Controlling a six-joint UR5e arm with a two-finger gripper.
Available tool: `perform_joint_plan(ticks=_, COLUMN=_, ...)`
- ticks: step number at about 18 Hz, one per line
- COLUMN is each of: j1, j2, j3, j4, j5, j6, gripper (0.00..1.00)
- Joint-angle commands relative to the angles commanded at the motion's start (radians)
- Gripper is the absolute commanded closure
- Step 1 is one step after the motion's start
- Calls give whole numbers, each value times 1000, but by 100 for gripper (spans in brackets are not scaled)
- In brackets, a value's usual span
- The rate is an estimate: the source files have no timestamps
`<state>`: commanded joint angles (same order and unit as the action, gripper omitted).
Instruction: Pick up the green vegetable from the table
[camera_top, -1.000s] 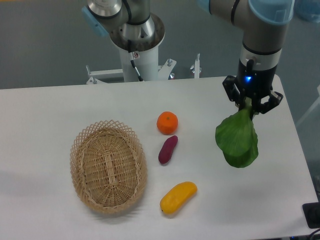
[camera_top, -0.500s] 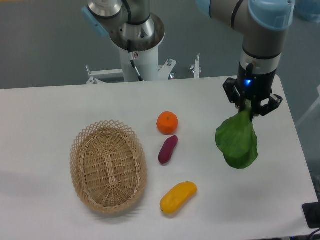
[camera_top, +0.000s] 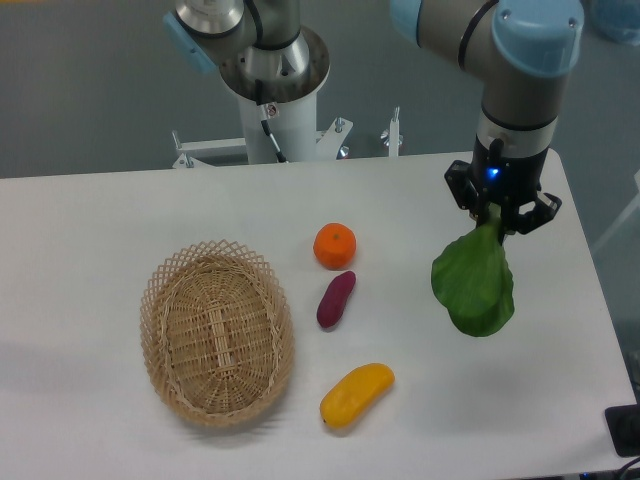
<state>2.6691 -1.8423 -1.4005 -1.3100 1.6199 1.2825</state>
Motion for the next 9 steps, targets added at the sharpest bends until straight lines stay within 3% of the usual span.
perform_joint_plan(ticks=9, j1=-6, j2=11, j3=-21, j4=-2, j5=6, j6=-41, gripper=70)
